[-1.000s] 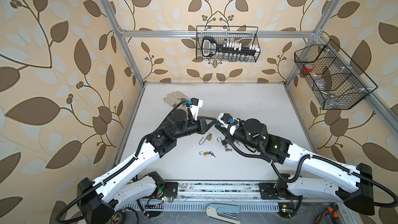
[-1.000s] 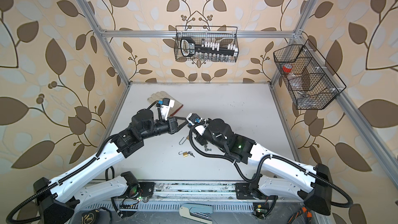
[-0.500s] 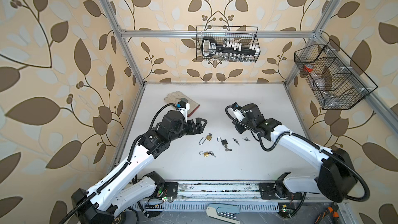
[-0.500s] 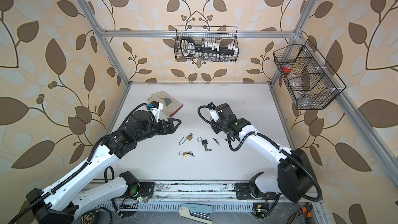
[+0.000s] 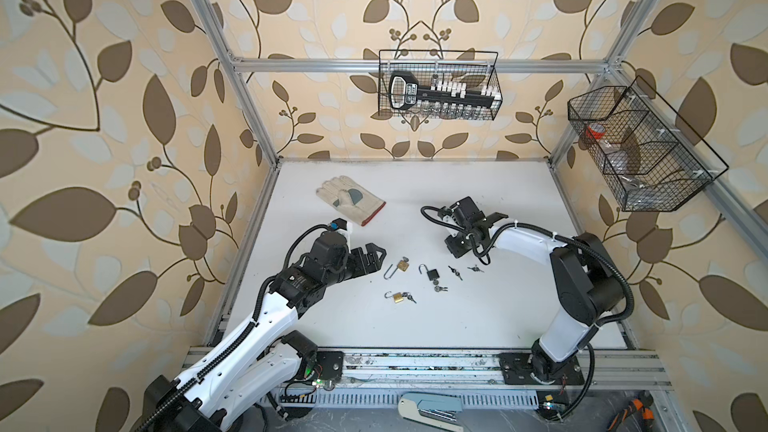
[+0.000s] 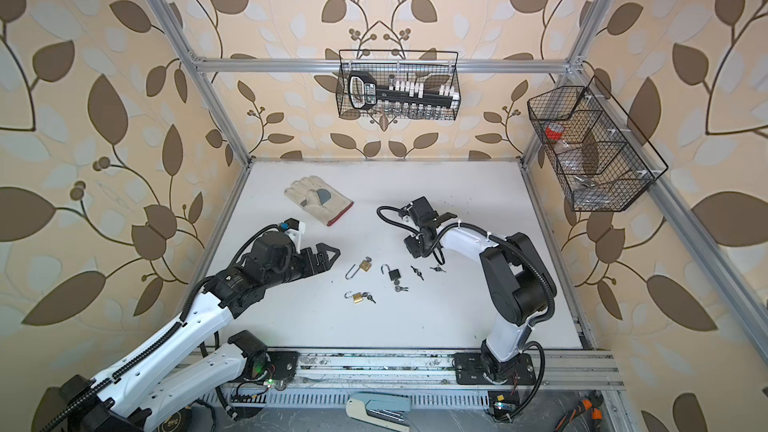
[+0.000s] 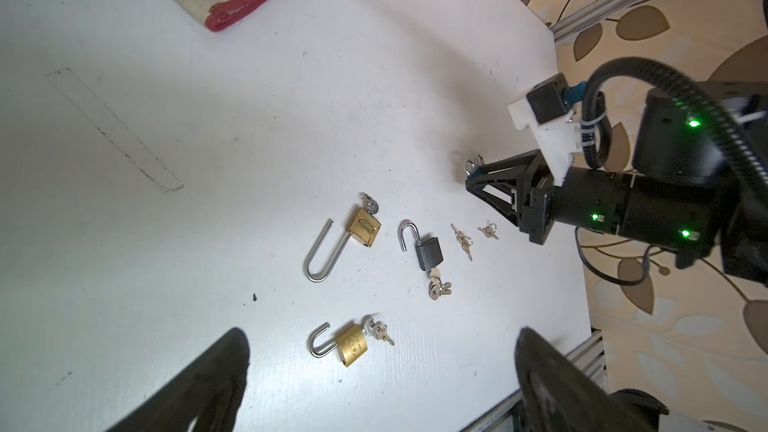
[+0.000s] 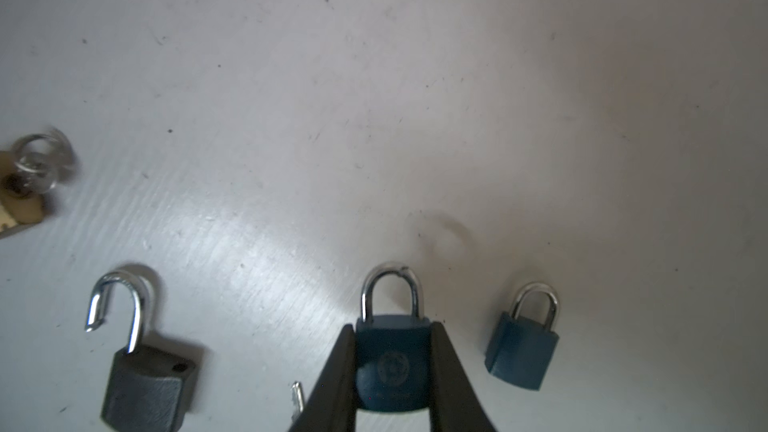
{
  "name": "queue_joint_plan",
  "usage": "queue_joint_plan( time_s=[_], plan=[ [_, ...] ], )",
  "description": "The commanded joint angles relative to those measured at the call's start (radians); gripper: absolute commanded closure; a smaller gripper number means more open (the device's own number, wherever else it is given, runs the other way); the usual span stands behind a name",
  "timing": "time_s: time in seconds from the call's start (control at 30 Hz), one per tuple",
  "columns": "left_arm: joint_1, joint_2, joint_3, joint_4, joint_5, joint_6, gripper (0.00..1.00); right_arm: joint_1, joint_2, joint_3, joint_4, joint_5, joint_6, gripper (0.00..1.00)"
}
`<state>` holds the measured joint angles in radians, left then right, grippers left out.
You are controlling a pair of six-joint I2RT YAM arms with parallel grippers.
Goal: Lock with the key
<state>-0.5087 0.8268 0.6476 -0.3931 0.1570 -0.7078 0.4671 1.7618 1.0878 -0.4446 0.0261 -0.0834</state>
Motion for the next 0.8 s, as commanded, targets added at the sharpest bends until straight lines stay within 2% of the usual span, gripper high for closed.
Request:
queue_joint_plan(
  time_s=[0.0,0.2,0.37,0.57,0.77],
  plan=[
    [0.009,-0.013,0.002,0.012,0.012,-0.008,0.01,-0.006,0.03,0.035,-0.026,0.015,-0.02,0.97],
    [0.009,-0.006,0.001,0.018,0.02,-0.009,0.01,-0.007,0.066,0.046,-0.028,0.016,-0.021,0.9],
    [0.009,-0.009,0.001,0.009,0.015,-0.009,0.01,-0.009,0.09,0.051,-0.033,0.014,-0.023,0.7],
    [0.009,-0.02,0.0,-0.005,0.011,-0.007,0.01,-0.009,0.098,0.06,-0.038,0.015,-0.02,0.56],
    [0.032,-0.036,0.011,-0.006,0.031,-0.002,0.01,0.004,-0.038,0.025,-0.004,0.07,0.036,0.51]
  ],
)
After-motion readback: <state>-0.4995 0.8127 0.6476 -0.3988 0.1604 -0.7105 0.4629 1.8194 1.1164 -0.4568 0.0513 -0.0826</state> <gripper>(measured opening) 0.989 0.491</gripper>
